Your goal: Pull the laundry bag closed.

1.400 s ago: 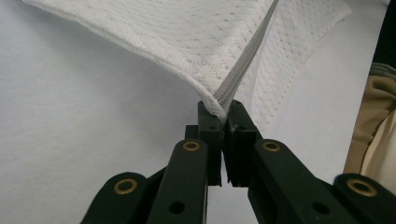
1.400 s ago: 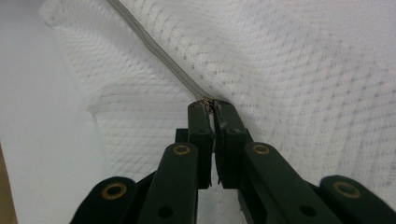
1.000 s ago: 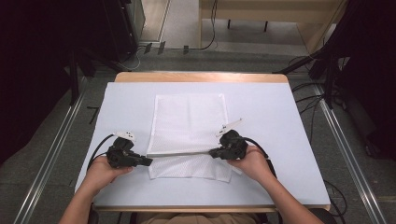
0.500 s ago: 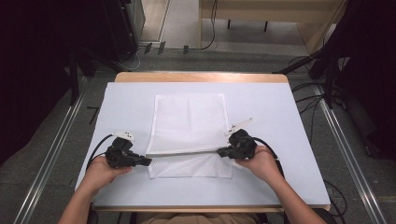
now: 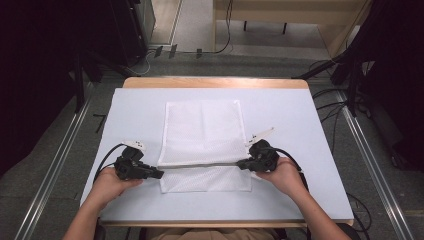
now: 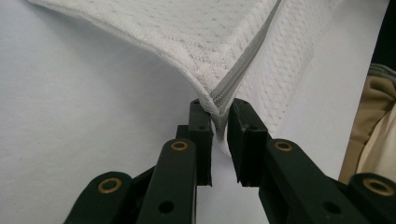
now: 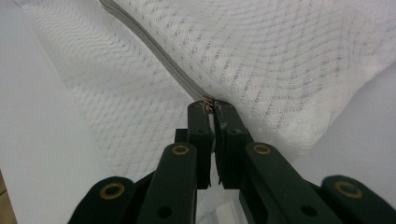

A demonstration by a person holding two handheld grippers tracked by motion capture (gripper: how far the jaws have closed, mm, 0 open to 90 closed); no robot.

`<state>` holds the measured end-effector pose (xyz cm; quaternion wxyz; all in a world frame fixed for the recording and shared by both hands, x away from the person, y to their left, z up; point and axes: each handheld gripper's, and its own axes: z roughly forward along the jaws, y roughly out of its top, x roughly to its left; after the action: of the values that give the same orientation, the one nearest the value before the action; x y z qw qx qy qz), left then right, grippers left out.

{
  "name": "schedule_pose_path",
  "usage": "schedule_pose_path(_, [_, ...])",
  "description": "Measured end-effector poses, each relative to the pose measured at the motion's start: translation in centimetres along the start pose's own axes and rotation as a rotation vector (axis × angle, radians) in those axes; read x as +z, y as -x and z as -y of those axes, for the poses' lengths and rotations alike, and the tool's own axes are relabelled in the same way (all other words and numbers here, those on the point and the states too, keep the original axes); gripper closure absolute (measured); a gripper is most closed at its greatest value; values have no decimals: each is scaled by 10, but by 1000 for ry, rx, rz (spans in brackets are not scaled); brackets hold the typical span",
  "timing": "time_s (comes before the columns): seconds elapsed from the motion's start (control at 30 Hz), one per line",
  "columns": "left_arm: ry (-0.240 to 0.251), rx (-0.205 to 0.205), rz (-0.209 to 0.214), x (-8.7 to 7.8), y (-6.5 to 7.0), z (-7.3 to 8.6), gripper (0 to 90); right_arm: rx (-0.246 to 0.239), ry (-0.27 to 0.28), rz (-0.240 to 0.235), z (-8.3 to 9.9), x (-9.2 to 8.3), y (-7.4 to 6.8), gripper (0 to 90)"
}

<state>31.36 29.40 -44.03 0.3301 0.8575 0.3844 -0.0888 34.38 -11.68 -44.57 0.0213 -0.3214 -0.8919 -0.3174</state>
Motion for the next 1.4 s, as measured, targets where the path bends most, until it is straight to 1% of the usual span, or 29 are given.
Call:
schedule_pose_path(0.17, [14,9,-8,-1,0,0,738,-2,-7,-3,0,3,-1,868])
schedule_pose_path(0.23, [18,5,-1,-1,0,0,677,-13,1,-2,0,2,-1,854])
schedule_pose_path(0.27, [22,4,-5,0,0,0,648,-10,9,0,-1,2,-1,834])
schedule_pose_path(0.3, [21,13,-15,0,1,0,627,-14,18,-1,-1,1,-2,821])
schedule_pose_path(0.37, [23,12,-24,0,0,0,578,-27,32,6,-2,0,-3,801])
schedule_pose_path(0.4, [27,8,-25,0,0,0,561,-35,36,7,-2,0,-2,781])
schedule_pose_path(0.47, [38,8,-35,-1,-1,0,520,-32,46,14,-1,0,-2,715])
schedule_pose_path(0.5, [48,2,-31,-2,-2,-1,500,-38,58,18,-1,1,-1,687])
schedule_pose_path(0.53, [58,-8,-38,-2,-2,-1,471,-35,62,20,0,1,0,660])
schedule_pose_path(0.6, [67,-14,-37,-3,-4,-1,442,-32,76,25,0,2,2,601])
schedule_pose_path(0.7, [80,-18,-59,-6,-6,0,421,-19,108,33,1,1,5,499])
schedule_pose_path(0.77, [103,-20,-67,-7,-6,0,398,-6,122,40,2,0,7,454])
schedule_pose_path(0.83, [132,-12,-86,-9,-7,0,377,0,135,50,2,0,9,428])
schedule_pose_path(0.9, [158,-11,-97,-11,-7,1,367,2,146,56,3,-2,11,416])
schedule_pose_path(0.93, [164,-6,-106,-13,-8,2,366,1,152,63,3,-2,12,410])
schedule_pose_path(0.97, [166,-6,-115,-14,-8,2,365,12,162,72,3,-3,12,402])
schedule_pose_path(1.03, [177,-9,-132,-16,-10,4,361,-3,177,93,4,-4,14,393])
schedule_pose_path(1.07, [183,-15,-142,-17,-11,4,358,-3,183,93,5,-5,16,391])
schedule_pose_path(1.1, [185,-16,-148,-18,-12,5,351,10,180,92,6,-6,17,385])
schedule_pose_path(1.17, [194,-24,-160,-20,-13,5,345,15,188,100,7,-7,19,380])
schedule_pose_path(1.2, [197,-24,-158,-21,-14,6,338,18,190,107,8,-8,21,376])
schedule_pose_path(1.4, [222,-32,-189,-25,-18,8,328,44,209,122,11,-12,29,363])
